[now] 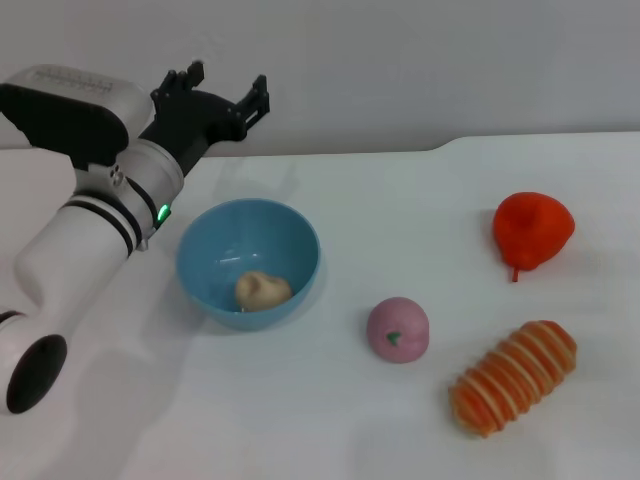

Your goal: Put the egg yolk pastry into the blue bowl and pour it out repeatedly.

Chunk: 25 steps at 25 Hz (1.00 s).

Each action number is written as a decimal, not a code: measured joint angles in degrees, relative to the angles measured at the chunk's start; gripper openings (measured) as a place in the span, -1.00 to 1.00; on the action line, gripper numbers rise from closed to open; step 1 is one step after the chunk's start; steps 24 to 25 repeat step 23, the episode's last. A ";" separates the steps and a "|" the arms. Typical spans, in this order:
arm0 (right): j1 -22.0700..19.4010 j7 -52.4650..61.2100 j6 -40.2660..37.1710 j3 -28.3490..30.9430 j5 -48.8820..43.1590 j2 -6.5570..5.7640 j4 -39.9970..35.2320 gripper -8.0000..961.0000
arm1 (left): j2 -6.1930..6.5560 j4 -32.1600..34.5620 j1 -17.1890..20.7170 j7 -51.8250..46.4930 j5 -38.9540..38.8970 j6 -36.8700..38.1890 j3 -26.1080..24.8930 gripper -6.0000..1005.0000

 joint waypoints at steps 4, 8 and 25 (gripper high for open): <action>0.33 -2.59 -0.16 -0.50 0.03 -0.04 0.42 0.21 | -0.01 0.18 0.13 -0.04 -0.21 0.08 1.44 0.58; 0.55 -2.68 -0.18 -0.64 0.02 -0.03 0.48 0.21 | -0.01 0.21 0.46 -0.05 -0.45 0.31 2.29 0.62; 0.59 -3.71 -0.18 -1.98 -0.03 0.06 1.36 0.21 | 0.02 -0.12 1.46 -0.08 -0.50 1.83 4.13 0.62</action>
